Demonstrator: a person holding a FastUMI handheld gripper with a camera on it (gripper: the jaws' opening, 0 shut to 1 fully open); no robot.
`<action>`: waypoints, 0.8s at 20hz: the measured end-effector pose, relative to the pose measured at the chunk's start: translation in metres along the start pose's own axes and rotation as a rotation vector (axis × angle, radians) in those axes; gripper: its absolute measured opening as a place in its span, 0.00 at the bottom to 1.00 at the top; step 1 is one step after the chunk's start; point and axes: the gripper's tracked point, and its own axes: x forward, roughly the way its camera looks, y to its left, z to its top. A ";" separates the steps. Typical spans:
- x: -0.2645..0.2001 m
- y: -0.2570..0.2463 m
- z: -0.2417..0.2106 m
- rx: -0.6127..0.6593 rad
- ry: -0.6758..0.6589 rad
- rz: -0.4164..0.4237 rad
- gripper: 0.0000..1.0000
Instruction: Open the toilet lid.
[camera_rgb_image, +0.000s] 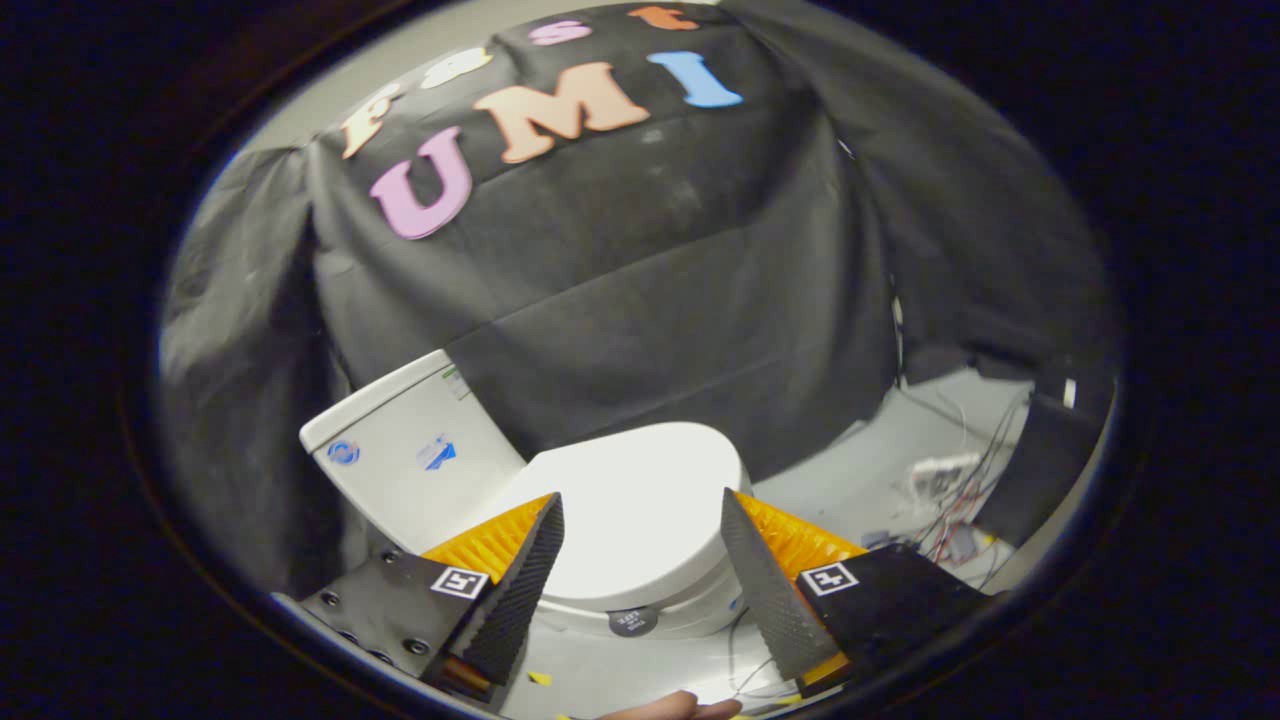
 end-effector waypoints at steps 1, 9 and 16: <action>0.004 -0.009 -0.016 0.083 0.033 -0.021 0.98; 0.008 -0.045 -0.106 0.525 0.222 -0.105 0.96; 0.045 -0.002 -0.160 0.734 0.353 0.009 0.66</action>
